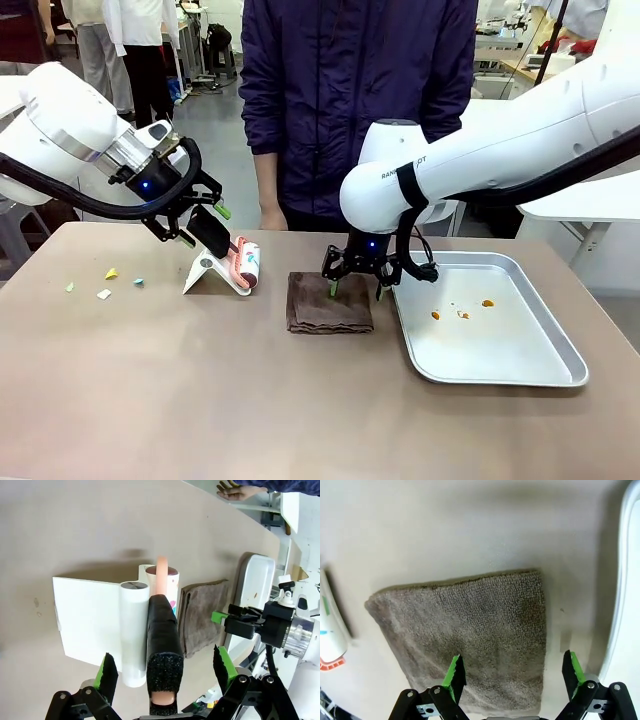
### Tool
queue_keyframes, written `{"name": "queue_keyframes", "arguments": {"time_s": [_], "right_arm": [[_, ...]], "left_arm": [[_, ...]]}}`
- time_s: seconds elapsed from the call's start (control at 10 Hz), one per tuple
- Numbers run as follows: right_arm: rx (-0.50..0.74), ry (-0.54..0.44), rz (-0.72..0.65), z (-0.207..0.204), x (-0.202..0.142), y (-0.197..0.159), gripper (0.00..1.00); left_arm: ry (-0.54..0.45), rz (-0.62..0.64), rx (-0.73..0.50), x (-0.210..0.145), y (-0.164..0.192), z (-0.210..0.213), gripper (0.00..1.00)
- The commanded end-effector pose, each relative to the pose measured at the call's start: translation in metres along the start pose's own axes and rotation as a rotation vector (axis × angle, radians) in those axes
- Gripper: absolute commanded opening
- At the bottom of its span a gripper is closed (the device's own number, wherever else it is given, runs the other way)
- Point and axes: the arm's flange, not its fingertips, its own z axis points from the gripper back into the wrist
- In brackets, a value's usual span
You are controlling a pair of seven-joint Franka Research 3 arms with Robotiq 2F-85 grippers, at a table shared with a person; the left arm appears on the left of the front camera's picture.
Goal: Clean the surface of the table.
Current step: Hold the Lint Roller with your left hand and the towel with your right hand.
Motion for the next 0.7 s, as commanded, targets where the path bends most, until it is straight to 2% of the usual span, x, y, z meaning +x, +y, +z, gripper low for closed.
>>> {"name": "queue_keyframes", "arguments": {"time_s": [0.0, 0.1, 0.2, 0.3, 0.4, 0.5, 0.6], "right_arm": [[0.025, 0.014, -0.023, 0.002, 0.0027, 0.0068, 1.0], [0.035, 0.014, -0.014, 0.0025, 0.0025, 0.0077, 0.88], [0.041, 0.018, -0.017, 0.0026, 0.0027, 0.0085, 0.4], [0.038, 0.022, -0.02, 0.0019, 0.0031, 0.0085, 0.29], [0.034, 0.024, -0.015, 0.0013, 0.0026, 0.0084, 0.0], [0.03, 0.024, -0.013, 0.0008, 0.0024, 0.0082, 0.0], [0.029, 0.027, -0.014, 0.0005, 0.0023, 0.0079, 0.0]], "left_arm": [[-0.018, -0.02, -0.036, -0.0036, 0.0026, 0.0021, 1.0], [-0.018, -0.025, -0.043, -0.0035, 0.0027, 0.0028, 1.0], [-0.02, -0.029, -0.053, -0.0034, 0.0028, 0.0038, 0.45], [-0.018, -0.032, -0.05, -0.0034, 0.0031, 0.0038, 0.4], [-0.022, -0.037, -0.045, -0.0033, 0.0031, 0.0036, 0.0], [-0.027, -0.038, -0.038, -0.0036, 0.0035, 0.003, 0.0], [-0.033, -0.038, -0.041, -0.0036, 0.0036, 0.0036, 0.24]]}}
